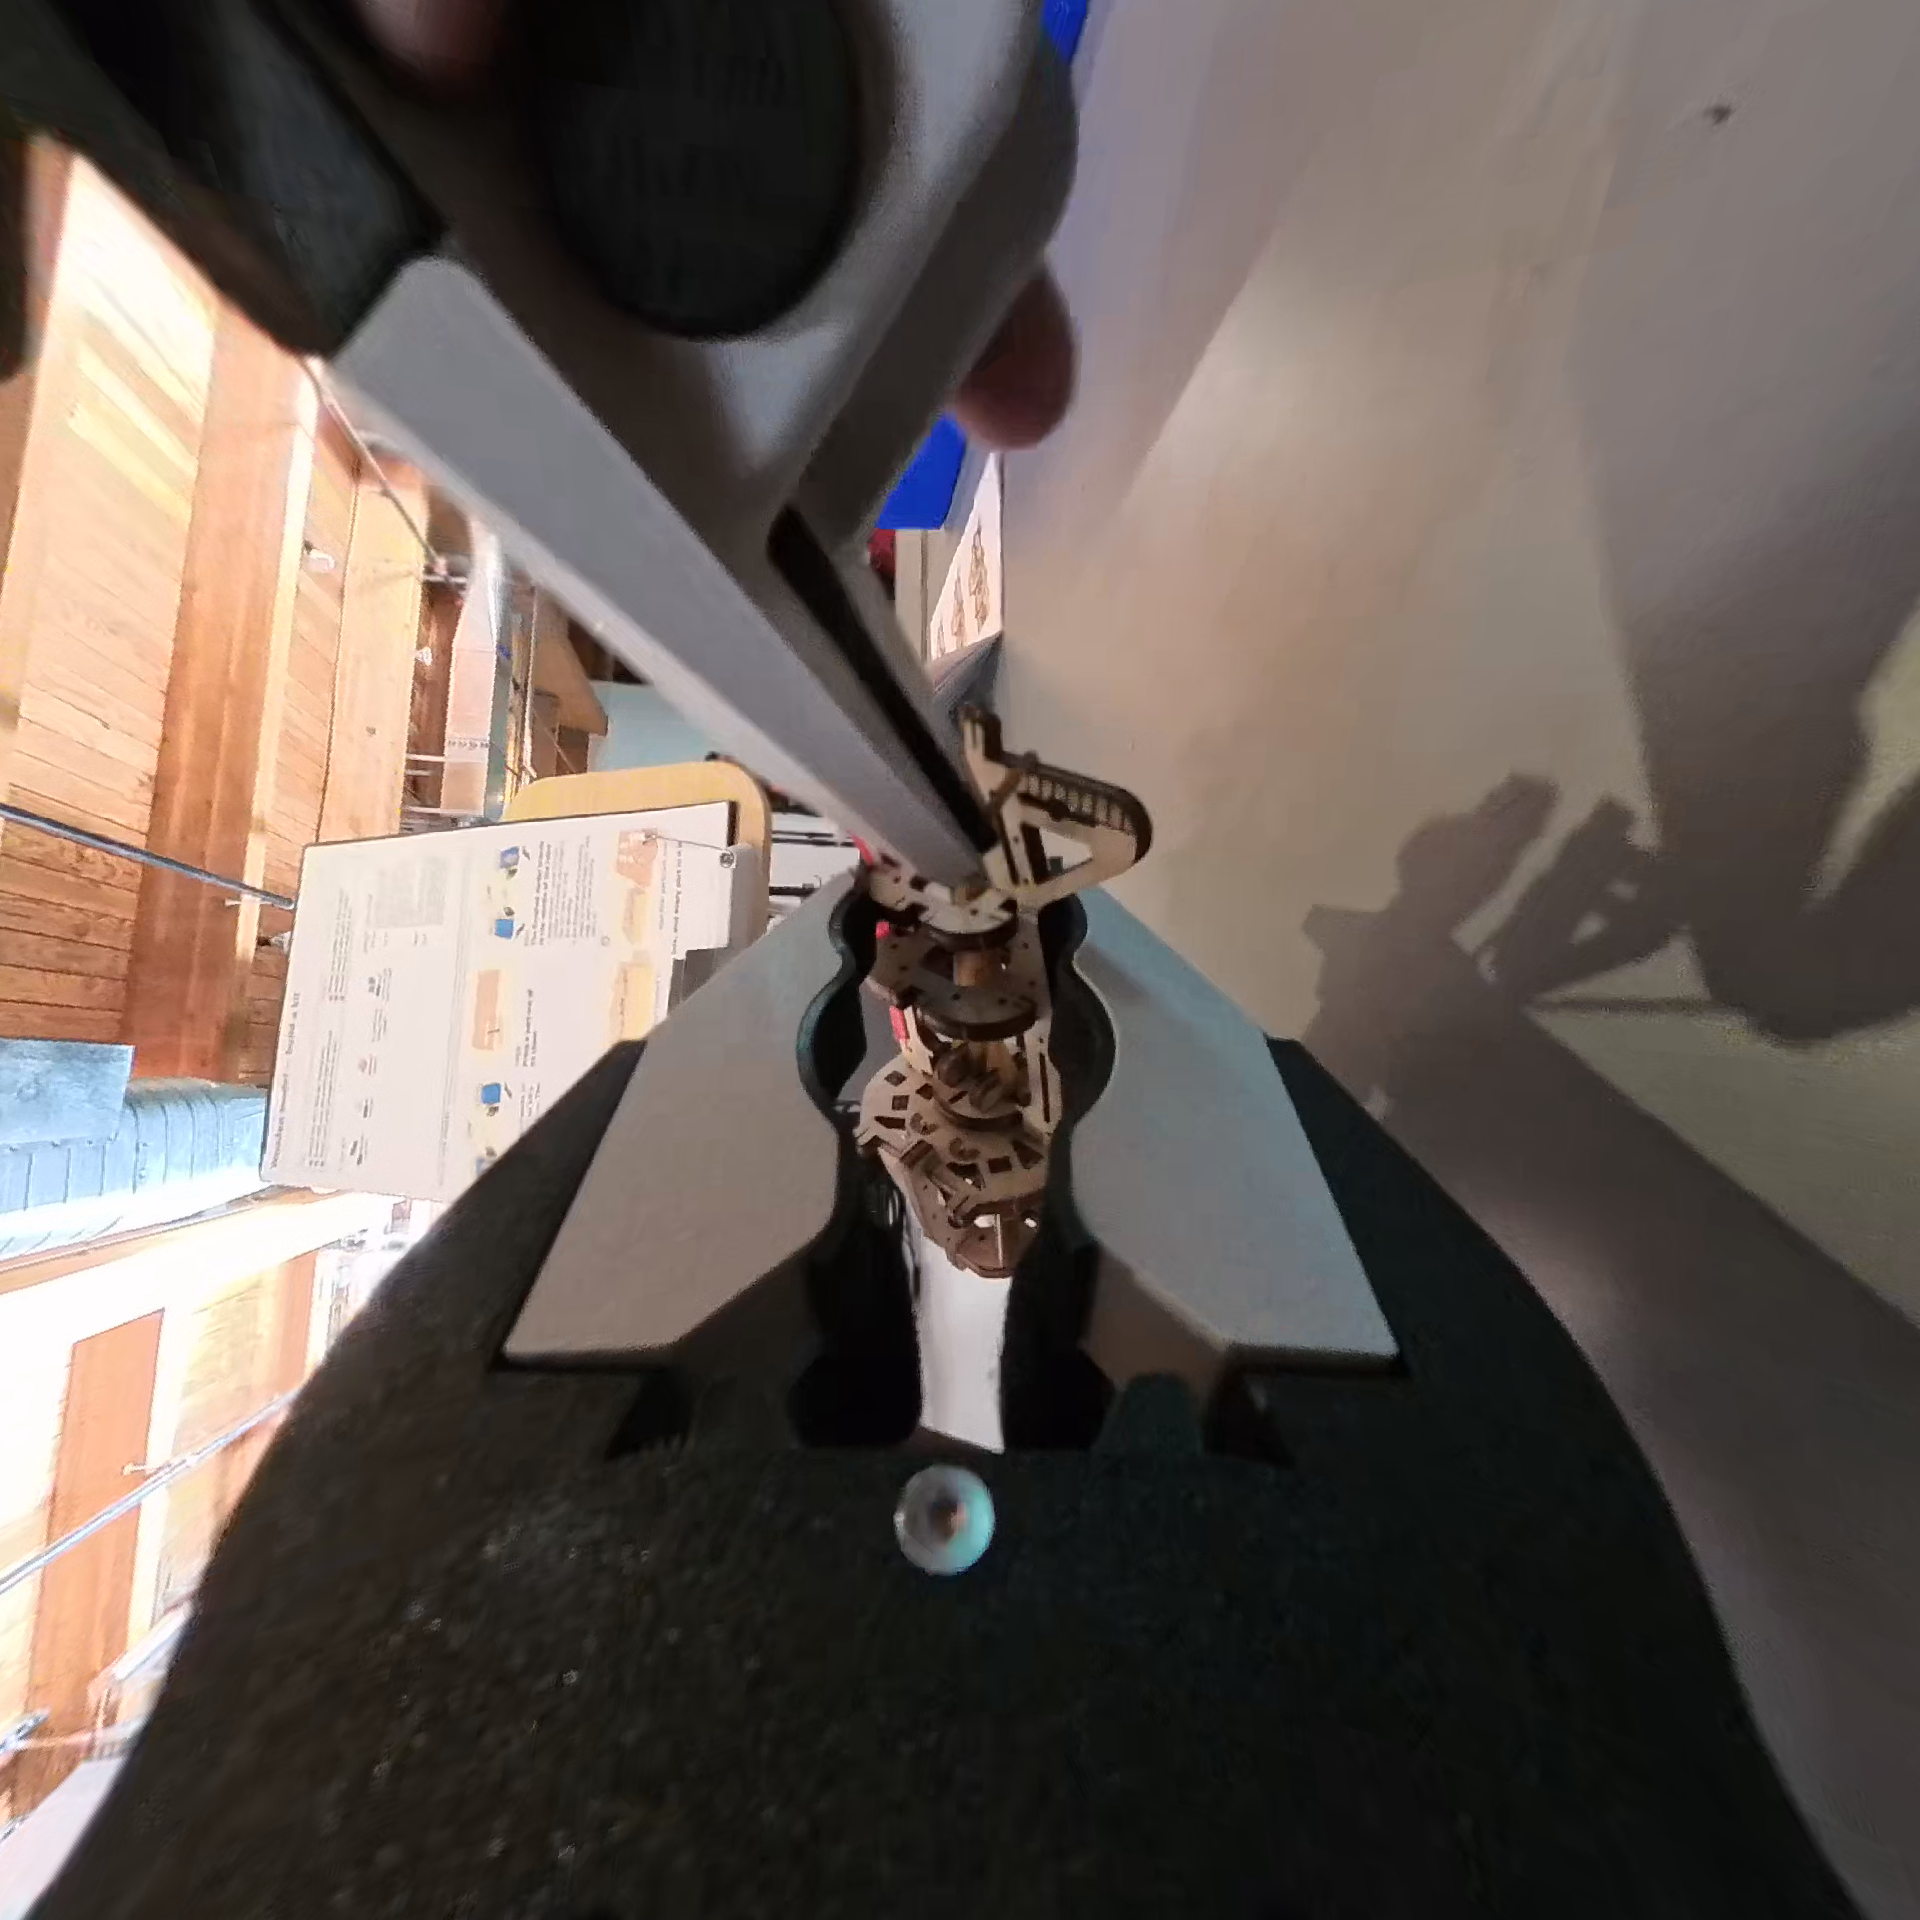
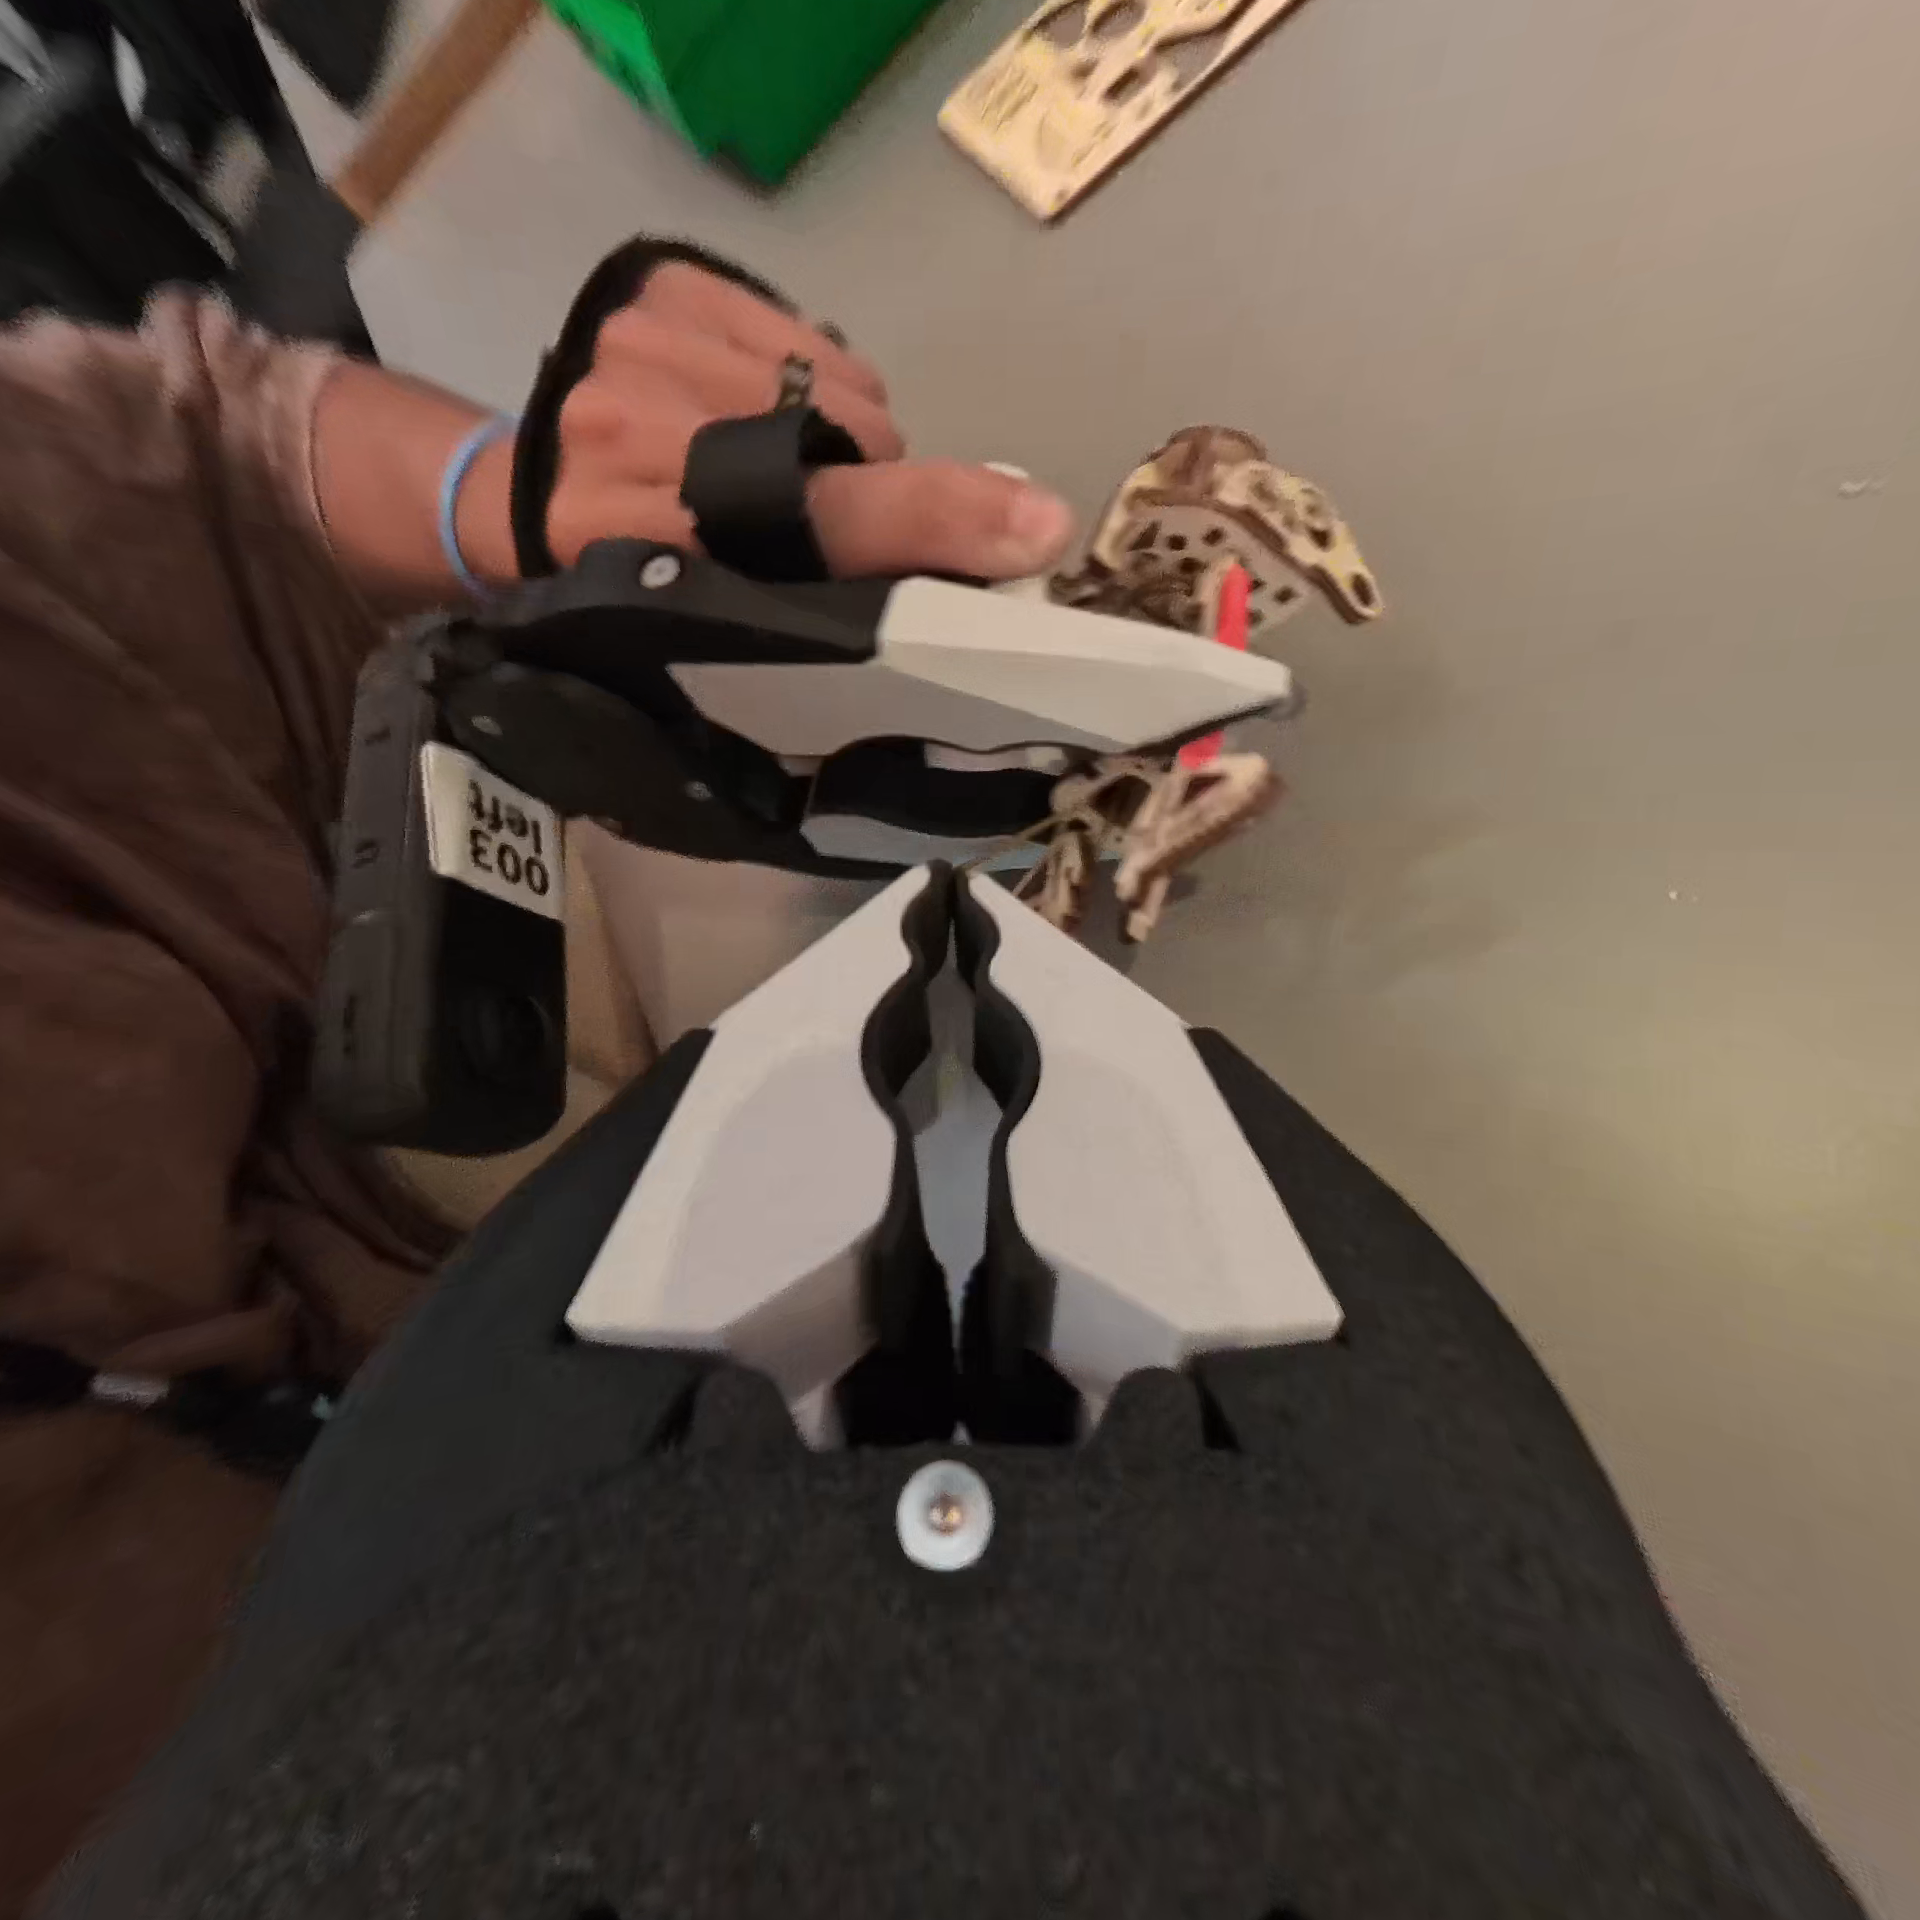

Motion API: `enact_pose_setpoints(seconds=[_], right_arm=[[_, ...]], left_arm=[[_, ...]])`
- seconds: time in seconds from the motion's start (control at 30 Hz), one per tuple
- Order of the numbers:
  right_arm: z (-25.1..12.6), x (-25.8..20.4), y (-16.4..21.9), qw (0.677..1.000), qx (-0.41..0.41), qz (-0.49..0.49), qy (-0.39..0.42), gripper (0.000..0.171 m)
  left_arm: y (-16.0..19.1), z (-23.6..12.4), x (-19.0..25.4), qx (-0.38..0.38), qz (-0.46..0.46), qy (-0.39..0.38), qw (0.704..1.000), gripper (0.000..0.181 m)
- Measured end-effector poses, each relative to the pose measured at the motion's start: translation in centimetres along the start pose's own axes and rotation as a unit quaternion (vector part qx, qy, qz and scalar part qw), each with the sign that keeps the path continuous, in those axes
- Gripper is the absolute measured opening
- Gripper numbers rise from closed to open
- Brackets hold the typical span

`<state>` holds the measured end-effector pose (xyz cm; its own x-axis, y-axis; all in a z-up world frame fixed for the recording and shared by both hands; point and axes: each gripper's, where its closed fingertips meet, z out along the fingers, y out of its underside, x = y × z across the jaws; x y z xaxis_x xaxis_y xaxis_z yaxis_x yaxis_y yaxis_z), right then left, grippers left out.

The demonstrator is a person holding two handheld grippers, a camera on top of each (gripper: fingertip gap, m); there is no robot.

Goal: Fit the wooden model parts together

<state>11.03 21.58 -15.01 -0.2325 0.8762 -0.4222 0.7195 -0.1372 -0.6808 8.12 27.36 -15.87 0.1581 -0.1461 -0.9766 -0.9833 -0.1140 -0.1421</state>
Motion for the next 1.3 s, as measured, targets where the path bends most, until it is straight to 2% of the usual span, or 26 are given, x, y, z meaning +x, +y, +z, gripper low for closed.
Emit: enact_pose_setpoints(seconds=[0.23, 0.4, 0.57, 0.63, 0.73, 0.8, 0.97, 1.1, 1.3], right_arm=[[0.1, 1.2, 0.5, 0.971, 0.096, 0.218, -0.035, 0.000], [0.3, 2.0, 0.6, 0.940, 0.140, 0.310, -0.003, 0.000], [0.1, 2.4, 0.0, 0.900, 0.198, 0.388, -0.020, 0.000], [0.2, 2.6, 0.3, 0.915, 0.189, 0.356, -0.001, 0.000], [0.3, 3.0, 0.8, 0.954, 0.153, 0.246, 0.074, 0.000], [0.3, 2.9, 0.6, 0.965, 0.142, 0.195, 0.098, 0.000], [-0.1, 3.0, 0.3, 0.965, 0.164, 0.192, 0.074, 0.000], [-0.7, 3.1, 0.4, 0.971, 0.155, 0.148, 0.105, 0.000], [-1.8, 3.1, -0.2, 0.975, 0.151, 0.126, 0.104, 0.000]], left_arm=[[0.8, 0.2, -0.4, -0.029, 0.011, -0.017, 0.999, 0.029], [1.3, 0.4, -0.2, -0.051, 0.015, -0.021, 0.998, 0.028], [2.0, 0.4, -0.8, -0.077, 0.015, -0.040, 0.996, 0.028], [2.4, 0.5, -0.7, -0.085, -0.001, -0.031, 0.996, 0.028], [2.5, 0.5, -0.2, -0.088, -0.023, -0.015, 0.996, 0.028], [2.1, 0.5, 0.0, -0.083, -0.019, -0.013, 0.996, 0.028], [2.2, 0.5, 0.0, -0.081, -0.031, -0.008, 0.996, 0.028], [2.5, 0.6, 0.0, -0.081, -0.057, 0.002, 0.995, 0.029], [2.4, 0.5, -0.1, -0.074, -0.055, 0.000, 0.996, 0.029]])
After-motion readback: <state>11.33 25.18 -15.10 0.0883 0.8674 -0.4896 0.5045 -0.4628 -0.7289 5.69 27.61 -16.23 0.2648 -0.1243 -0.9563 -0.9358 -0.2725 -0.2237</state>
